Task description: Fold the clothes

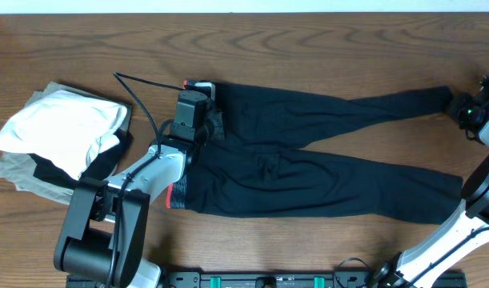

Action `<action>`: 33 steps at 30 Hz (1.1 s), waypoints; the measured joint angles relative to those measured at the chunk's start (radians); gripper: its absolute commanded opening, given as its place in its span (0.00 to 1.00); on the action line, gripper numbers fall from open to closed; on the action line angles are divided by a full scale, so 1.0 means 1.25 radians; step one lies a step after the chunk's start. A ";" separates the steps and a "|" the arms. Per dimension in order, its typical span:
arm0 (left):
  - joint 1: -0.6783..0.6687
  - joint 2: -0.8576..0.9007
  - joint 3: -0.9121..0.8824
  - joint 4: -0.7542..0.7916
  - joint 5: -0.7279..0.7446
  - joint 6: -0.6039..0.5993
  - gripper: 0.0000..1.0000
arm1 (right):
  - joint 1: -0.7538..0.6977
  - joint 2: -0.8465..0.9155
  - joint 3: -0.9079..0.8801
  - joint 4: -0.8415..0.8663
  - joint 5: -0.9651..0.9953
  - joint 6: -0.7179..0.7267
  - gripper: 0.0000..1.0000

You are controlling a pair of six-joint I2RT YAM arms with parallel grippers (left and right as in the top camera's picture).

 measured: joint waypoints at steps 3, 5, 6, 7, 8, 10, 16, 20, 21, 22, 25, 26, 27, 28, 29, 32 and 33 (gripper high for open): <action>0.000 0.000 0.000 0.000 0.000 0.000 0.34 | 0.000 -0.014 0.000 -0.042 0.001 0.001 0.01; 0.000 0.000 0.000 0.000 0.000 0.000 0.35 | 0.000 -0.041 0.000 -0.085 0.005 0.004 0.01; 0.000 0.000 0.000 0.000 0.000 0.000 0.34 | 0.000 -0.057 0.000 -0.105 0.006 0.005 0.01; 0.000 0.000 0.000 -0.001 0.000 0.000 0.35 | 0.000 -0.084 0.000 -0.130 0.014 0.013 0.01; 0.000 0.000 0.000 0.000 0.000 0.000 0.34 | 0.000 -0.112 0.000 -0.147 0.024 0.022 0.01; 0.000 0.000 0.000 0.000 0.000 0.000 0.35 | 0.001 -0.171 0.000 -0.164 0.062 0.054 0.01; 0.000 0.000 0.000 -0.001 0.000 0.000 0.35 | 0.000 -0.262 0.012 -0.128 0.223 0.161 0.59; 0.000 0.000 0.000 -0.008 0.000 0.000 0.34 | 0.000 -0.238 0.012 -0.123 0.264 0.167 0.99; 0.000 0.000 0.000 -0.011 0.000 0.000 0.35 | 0.000 -0.231 0.012 -0.128 0.268 0.166 0.99; 0.000 0.000 0.000 -0.013 0.000 0.000 0.34 | 0.000 -0.226 0.012 -0.134 0.272 0.162 0.99; 0.000 0.000 0.000 -0.016 0.000 0.000 0.34 | 0.000 -0.223 0.012 -0.144 0.273 0.150 0.99; 0.000 0.000 0.000 -0.016 0.000 0.000 0.34 | 0.000 -0.223 0.012 -0.149 0.272 0.142 0.99; 0.000 0.000 0.000 -0.016 0.000 0.000 0.34 | 0.000 -0.223 0.012 -0.161 0.269 0.135 0.99; 0.000 0.000 0.000 -0.016 0.000 0.000 0.35 | 0.000 -0.223 0.012 -0.175 0.269 0.131 0.99; 0.000 0.000 0.000 -0.016 0.000 0.000 0.35 | 0.000 -0.223 0.012 -0.197 0.266 0.125 0.99; 0.000 0.000 0.000 -0.015 0.000 0.000 0.34 | 0.000 -0.223 0.012 -0.239 0.259 0.107 0.79; 0.000 0.000 0.000 -0.014 0.000 0.000 0.35 | 0.000 -0.222 0.012 -0.256 0.252 0.096 0.67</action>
